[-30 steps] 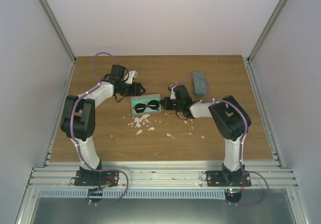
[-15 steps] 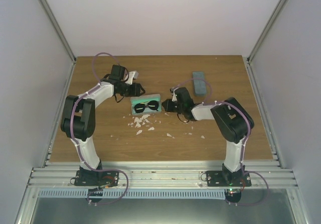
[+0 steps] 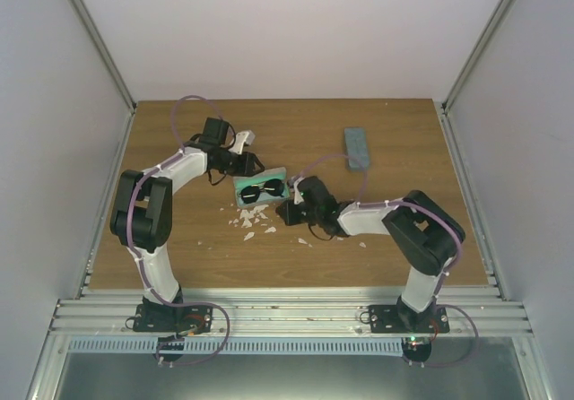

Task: Organize the sunglasses
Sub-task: Close the sunglasses case at the center of the board.

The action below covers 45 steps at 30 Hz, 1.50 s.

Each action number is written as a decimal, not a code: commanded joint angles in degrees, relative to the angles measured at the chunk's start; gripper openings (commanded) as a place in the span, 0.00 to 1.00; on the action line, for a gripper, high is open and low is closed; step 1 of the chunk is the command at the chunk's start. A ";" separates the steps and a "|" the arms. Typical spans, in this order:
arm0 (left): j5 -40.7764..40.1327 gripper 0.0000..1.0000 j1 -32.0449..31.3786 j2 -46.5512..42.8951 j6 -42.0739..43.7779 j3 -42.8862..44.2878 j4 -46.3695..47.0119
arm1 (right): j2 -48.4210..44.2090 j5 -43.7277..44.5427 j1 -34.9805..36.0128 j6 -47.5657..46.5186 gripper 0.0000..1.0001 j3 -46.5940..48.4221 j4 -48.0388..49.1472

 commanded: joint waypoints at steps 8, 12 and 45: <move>5.64 0.34 -0.89 -2.03 -0.01 -4.94 1.93 | 9.32 2.18 4.27 2.99 0.11 2.99 4.68; 6.45 0.29 -1.34 -2.98 -1.13 -7.44 3.56 | 11.72 3.78 4.27 4.77 0.08 4.65 5.32; -25.27 0.78 -5.00 -29.29 -18.81 -22.66 7.41 | -5.11 6.95 1.64 -35.28 0.99 10.64 -20.55</move>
